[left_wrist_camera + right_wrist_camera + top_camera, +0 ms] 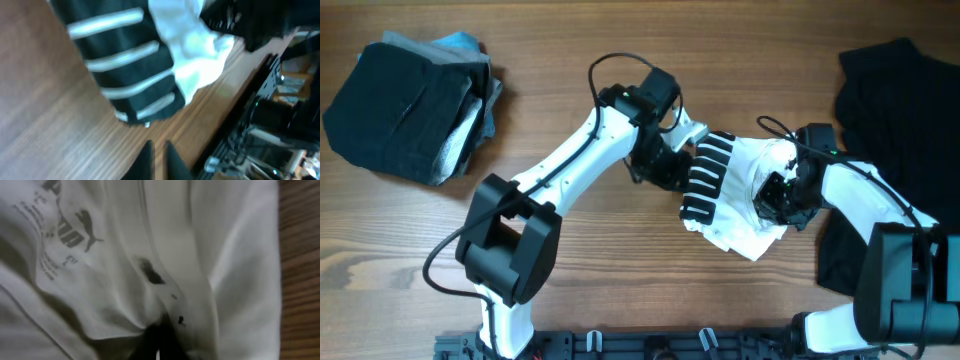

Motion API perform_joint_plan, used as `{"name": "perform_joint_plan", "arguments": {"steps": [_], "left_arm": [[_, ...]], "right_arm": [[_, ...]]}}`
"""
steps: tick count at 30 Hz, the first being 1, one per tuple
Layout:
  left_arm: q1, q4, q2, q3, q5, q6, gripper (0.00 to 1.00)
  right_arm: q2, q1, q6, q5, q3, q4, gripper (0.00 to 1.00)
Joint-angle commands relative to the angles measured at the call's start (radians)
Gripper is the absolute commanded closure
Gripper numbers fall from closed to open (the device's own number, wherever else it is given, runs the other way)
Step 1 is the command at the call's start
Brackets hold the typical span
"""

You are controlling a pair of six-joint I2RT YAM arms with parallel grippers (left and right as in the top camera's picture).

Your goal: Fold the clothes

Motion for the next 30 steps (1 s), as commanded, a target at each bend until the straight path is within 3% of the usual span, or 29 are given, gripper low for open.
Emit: {"name": "perform_joint_plan", "arguments": {"steps": [1, 5, 7, 10, 14, 16, 17, 21, 23, 25, 27, 30], "left_arm": [[0.025, -0.056, -0.013, -0.01, -0.003, -0.019, 0.53], [0.017, -0.058, -0.012, -0.027, -0.023, -0.02, 0.57], [0.019, -0.008, -0.012, -0.089, -0.121, -0.114, 0.78], [0.023, 0.111, -0.012, -0.208, -0.111, -0.267, 0.86], [0.028, 0.398, -0.01, -0.342, -0.093, -0.604, 0.83], [0.048, 0.497, -0.005, -0.371, -0.127, -0.68, 0.83], [0.076, 0.558, 0.003, -0.372, -0.172, -0.704, 0.88], [0.199, 0.884, 0.006, -0.359, -0.194, -0.692, 0.91], [0.264, 0.922, 0.006, -0.285, -0.105, -0.65, 0.87], [0.287, 0.843, 0.006, -0.215, 0.018, -0.564, 0.78], [0.278, 0.709, 0.005, -0.185, 0.114, -0.507, 0.59], [0.225, 0.517, 0.006, -0.186, 0.116, -0.432, 0.18]], "right_arm": [[0.107, 0.055, -0.091, -0.367, -0.039, 0.095, 0.96], [0.064, 0.082, -0.002, -0.362, -0.038, 0.119, 0.96], [-0.003, 0.082, 0.022, -0.323, -0.022, 0.107, 0.96], [-0.107, 0.082, 0.019, -0.289, -0.003, 0.088, 0.96], [-0.238, 0.082, -0.08, -0.275, -0.002, 0.122, 0.95], [-0.257, 0.082, -0.177, -0.267, -0.002, 0.139, 0.94], [-0.256, 0.082, -0.245, -0.235, -0.003, 0.157, 0.94], [-0.234, 0.082, -0.266, -0.023, -0.005, 0.27, 0.94], [-0.192, 0.082, -0.265, -0.006, -0.005, 0.351, 0.92], [-0.128, 0.082, -0.261, -0.006, -0.005, 0.391, 0.91], [-0.023, 0.082, -0.261, -0.006, -0.005, 0.414, 0.92], [0.099, 0.082, -0.237, -0.006, -0.005, 0.411, 0.95]]}}
